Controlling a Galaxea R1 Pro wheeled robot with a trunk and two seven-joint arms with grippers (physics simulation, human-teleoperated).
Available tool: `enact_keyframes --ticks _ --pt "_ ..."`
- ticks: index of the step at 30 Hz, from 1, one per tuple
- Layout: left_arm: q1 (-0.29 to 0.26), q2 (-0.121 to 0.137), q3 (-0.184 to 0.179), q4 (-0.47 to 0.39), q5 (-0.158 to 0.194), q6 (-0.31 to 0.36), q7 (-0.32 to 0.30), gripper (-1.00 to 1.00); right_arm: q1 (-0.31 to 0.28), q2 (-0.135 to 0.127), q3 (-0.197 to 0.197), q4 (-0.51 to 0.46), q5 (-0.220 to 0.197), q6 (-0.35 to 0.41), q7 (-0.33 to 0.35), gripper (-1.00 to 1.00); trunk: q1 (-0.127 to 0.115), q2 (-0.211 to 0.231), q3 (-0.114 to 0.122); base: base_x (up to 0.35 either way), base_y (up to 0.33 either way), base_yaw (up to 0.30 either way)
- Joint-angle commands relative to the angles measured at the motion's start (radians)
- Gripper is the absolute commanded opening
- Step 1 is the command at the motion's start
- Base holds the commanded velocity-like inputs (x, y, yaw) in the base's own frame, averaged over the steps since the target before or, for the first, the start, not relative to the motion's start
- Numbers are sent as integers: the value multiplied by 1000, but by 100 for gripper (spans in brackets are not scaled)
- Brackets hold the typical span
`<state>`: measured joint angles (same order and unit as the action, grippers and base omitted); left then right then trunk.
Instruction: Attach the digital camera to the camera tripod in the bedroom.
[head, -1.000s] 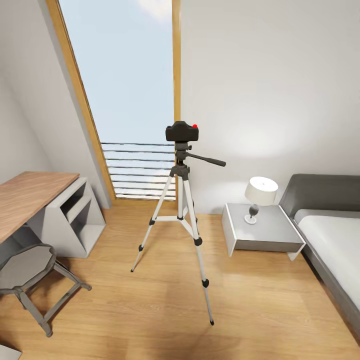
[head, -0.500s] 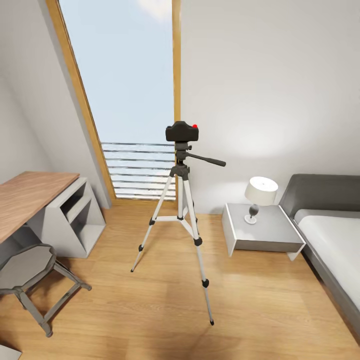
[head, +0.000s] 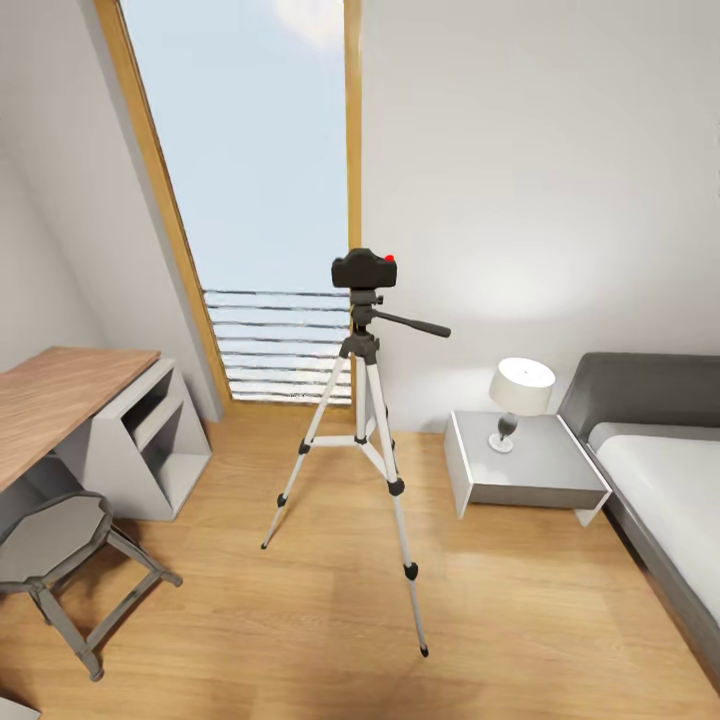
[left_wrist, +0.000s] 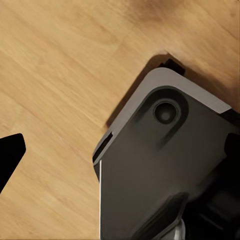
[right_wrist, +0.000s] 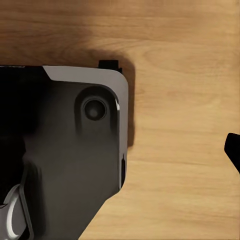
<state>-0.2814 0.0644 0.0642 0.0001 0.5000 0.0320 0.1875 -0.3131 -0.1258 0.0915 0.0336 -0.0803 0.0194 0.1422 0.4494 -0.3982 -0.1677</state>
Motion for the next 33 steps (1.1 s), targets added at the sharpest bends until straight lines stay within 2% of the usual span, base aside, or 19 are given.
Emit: enact_keyframes --ticks 1,17,33 --pt "-1 0 6 0 -5 3 3 100 -1 0 8 2 -9 1 4 100 1 -2 0 0 0 0" --pt "-1 -1 6 1 -6 5 3 100 12 0 9 2 -9 0 4 100 1 -2 24 0 0 0" --pt "4 -18 6 1 -11 4 3 100 18 0 8 2 -9 9 1 100 1 -2 48 0 0 -51"
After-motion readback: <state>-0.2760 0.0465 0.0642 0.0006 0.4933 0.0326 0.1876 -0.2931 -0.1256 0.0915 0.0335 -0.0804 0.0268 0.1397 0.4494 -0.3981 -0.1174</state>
